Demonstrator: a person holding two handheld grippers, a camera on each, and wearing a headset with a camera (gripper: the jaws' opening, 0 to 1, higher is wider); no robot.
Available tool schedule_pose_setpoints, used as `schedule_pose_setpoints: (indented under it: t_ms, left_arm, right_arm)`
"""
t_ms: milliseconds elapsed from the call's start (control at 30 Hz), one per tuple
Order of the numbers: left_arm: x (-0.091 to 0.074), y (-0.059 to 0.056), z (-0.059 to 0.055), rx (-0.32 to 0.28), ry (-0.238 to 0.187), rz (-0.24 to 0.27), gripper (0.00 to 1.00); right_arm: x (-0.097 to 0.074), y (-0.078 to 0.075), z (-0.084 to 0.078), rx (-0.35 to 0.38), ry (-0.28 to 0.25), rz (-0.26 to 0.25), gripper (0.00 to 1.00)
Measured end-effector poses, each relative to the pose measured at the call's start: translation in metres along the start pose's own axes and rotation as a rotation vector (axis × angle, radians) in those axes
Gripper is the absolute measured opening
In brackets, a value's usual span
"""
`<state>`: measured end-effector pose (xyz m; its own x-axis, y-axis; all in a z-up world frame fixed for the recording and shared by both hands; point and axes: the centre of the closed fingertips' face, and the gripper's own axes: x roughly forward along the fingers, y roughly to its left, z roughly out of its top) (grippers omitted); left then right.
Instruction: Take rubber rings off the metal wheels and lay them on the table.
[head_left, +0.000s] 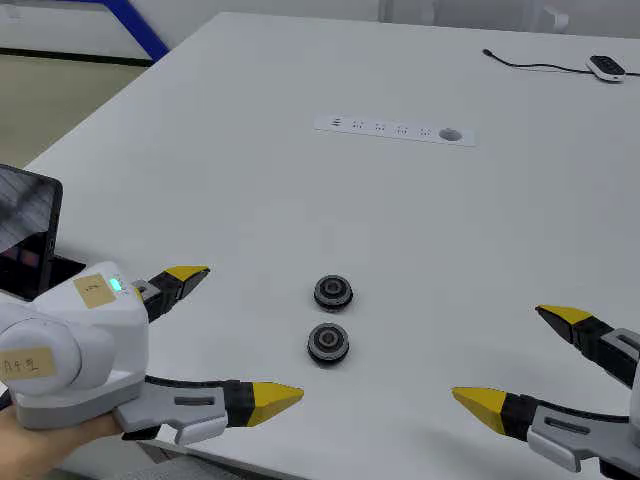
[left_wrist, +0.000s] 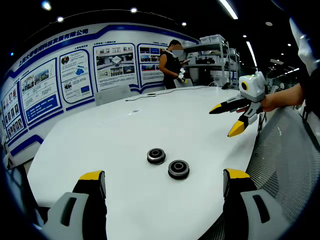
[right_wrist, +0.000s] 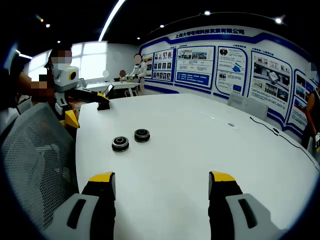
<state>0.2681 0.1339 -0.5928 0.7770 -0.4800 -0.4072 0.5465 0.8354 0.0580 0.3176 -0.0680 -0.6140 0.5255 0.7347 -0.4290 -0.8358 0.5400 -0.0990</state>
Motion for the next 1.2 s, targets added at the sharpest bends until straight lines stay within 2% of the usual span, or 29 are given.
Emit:
schedule_pose_setpoints:
  t_ms: [233, 533, 767, 1200]
  left_arm:
    - [-0.001, 0.003, -0.008, -0.008, 0.017, 0.007, 1.0]
    - [-0.002, 0.004, -0.01, -0.007, 0.025, 0.013, 0.99]
    - [-0.003, 0.002, -0.012, 0.001, 0.036, 0.006, 0.99]
    - [0.001, -0.005, -0.013, 0.008, 0.05, -0.022, 0.95]
  right_arm:
    - [0.001, 0.005, -0.002, -0.006, 0.011, 0.014, 0.77]
    - [0.001, 0.008, -0.007, -0.018, 0.035, 0.025, 0.77]
    - [0.002, 0.012, -0.011, -0.039, 0.055, 0.039, 0.77]
    - [0.001, 0.012, -0.011, -0.029, 0.054, 0.041, 0.77]
